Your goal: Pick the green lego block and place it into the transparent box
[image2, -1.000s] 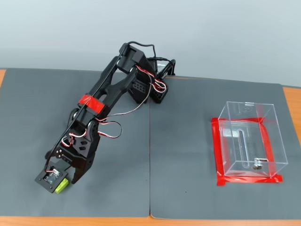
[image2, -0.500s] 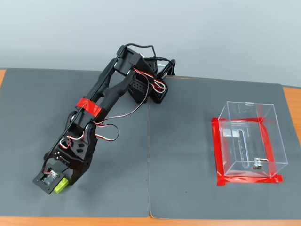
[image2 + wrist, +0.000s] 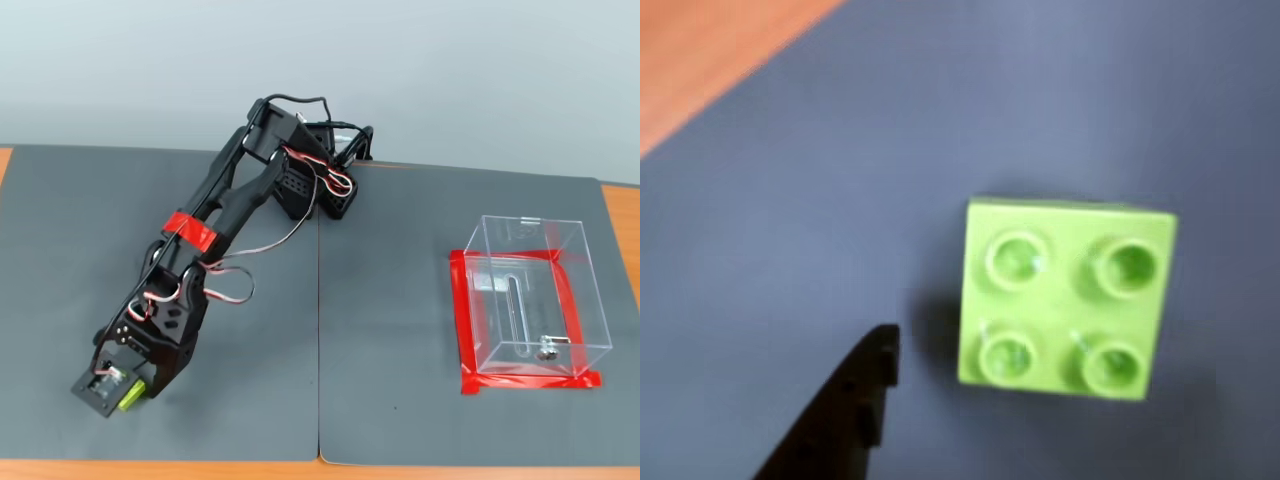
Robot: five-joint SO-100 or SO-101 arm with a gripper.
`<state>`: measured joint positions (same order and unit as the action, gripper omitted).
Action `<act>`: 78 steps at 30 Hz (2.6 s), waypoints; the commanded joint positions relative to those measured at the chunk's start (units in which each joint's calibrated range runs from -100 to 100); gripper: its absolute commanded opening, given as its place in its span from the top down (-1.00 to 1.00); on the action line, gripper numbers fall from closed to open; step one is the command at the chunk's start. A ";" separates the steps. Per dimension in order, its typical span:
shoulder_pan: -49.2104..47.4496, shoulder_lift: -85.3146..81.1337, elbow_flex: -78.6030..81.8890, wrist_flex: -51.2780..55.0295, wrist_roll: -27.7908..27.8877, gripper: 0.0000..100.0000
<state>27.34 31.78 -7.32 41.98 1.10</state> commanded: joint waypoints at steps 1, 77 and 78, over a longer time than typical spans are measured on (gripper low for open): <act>0.15 0.82 -5.75 -0.48 -0.14 0.10; 1.87 -8.93 -0.87 0.30 1.06 0.76; 1.79 -10.62 -0.14 0.30 1.01 0.76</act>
<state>29.18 28.55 -7.95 42.15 2.32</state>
